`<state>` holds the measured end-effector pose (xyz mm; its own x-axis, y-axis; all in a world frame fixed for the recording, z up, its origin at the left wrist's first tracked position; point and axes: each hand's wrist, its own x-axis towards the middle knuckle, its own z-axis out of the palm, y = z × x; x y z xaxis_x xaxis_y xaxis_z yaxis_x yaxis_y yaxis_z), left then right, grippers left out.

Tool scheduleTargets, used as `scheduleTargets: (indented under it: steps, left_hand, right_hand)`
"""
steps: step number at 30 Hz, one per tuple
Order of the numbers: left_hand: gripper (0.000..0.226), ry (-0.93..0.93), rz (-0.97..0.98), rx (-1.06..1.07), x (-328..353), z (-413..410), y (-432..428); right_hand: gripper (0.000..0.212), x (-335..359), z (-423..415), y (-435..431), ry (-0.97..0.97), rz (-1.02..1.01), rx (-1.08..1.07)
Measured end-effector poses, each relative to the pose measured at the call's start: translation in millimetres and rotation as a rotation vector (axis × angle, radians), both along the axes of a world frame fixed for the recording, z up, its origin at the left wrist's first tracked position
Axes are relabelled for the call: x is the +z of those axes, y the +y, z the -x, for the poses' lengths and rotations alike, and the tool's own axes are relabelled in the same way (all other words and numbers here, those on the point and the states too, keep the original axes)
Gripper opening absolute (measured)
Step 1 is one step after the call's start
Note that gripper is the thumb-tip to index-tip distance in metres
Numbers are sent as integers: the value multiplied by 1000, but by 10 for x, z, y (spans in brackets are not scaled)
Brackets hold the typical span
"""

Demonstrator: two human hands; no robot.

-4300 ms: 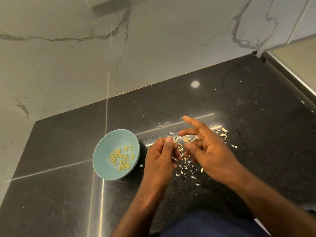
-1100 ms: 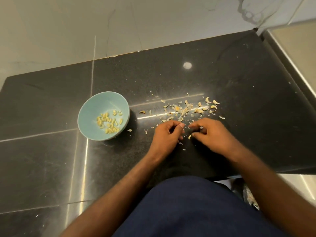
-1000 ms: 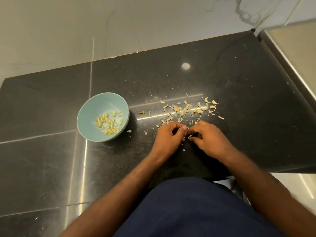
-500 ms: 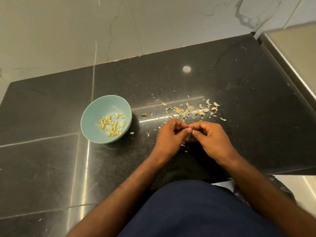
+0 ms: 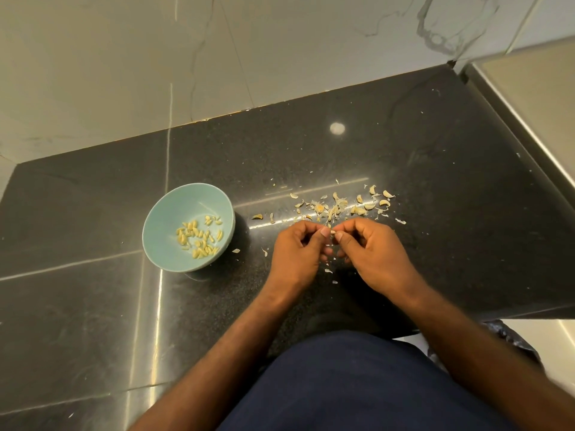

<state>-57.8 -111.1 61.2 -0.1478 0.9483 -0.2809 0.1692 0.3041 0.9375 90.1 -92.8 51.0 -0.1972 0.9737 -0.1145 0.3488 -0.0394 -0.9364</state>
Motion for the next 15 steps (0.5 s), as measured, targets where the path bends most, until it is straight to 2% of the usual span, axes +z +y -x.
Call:
scheduleTargets:
  steps: [8, 15]
  left_hand:
    - [13, -86, -50, 14, 193, -26, -72]
    - [8, 28, -103, 15, 233, -6, -91]
  right_hand:
    - [8, 92, -4, 1, -20, -191, -5]
    - [6, 103, -27, -17, -129, -473, 23]
